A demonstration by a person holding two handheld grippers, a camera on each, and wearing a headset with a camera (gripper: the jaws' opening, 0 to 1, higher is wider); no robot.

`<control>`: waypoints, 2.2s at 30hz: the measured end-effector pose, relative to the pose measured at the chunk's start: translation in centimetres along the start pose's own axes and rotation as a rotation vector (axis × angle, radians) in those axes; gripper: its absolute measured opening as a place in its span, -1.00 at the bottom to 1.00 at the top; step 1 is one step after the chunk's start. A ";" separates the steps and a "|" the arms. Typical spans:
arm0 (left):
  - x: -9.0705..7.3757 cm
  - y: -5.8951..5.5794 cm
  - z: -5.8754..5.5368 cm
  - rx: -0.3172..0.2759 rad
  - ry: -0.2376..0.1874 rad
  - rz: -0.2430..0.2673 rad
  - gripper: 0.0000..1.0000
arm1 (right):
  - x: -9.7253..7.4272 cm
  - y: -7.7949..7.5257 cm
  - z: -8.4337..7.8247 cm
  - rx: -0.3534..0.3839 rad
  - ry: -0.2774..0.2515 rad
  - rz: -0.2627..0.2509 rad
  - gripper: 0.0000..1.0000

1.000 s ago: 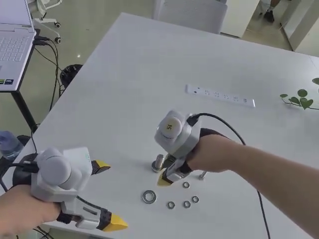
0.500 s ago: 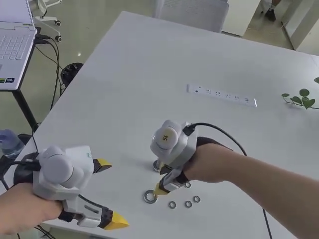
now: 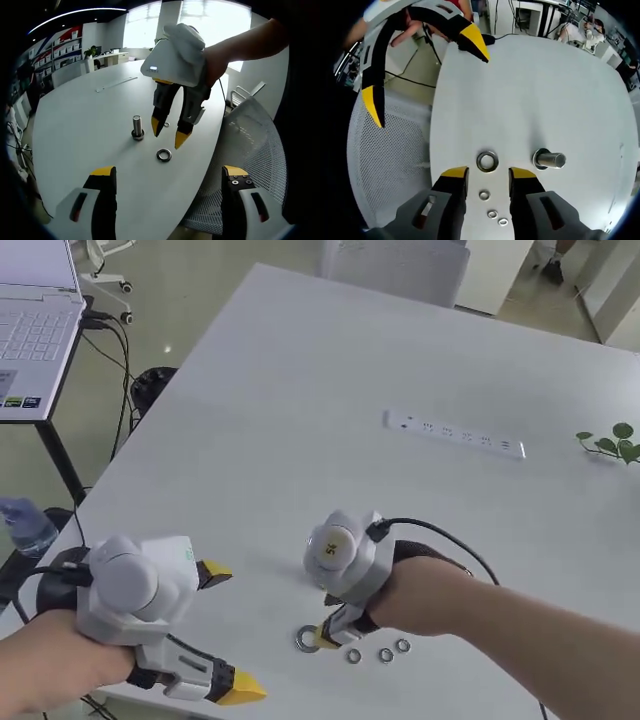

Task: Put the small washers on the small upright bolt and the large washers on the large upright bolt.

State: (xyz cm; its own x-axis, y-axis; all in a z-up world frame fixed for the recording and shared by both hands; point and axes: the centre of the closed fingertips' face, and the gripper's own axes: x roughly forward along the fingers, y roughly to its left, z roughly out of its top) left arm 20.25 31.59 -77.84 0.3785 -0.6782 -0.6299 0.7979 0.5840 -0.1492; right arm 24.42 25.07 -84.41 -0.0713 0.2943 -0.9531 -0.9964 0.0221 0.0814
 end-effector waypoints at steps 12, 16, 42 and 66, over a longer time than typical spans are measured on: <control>0.1 -0.2 -0.1 -0.001 -0.004 -0.008 0.74 | 1.8 -0.3 -0.4 0.014 -0.006 -0.037 -0.34; 0.1 -0.1 -0.2 -0.002 -0.001 -0.008 0.73 | 2.1 0.0 -0.6 0.018 -0.004 -0.034 -0.34; -0.2 0.0 -0.5 -0.001 0.003 -0.004 0.71 | 3.8 -0.1 -1.0 0.024 0.029 -0.061 -0.35; -0.3 0.1 -0.8 -0.004 0.005 0.003 0.69 | 4.0 0.1 -0.6 0.023 0.023 -0.098 -0.45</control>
State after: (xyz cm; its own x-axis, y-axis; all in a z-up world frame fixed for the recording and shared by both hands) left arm 19.84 32.23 -78.30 0.3783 -0.6743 -0.6342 0.7949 0.5877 -0.1507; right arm 23.96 25.70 -88.39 0.0251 0.2676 -0.9632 -0.9974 0.0721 -0.0060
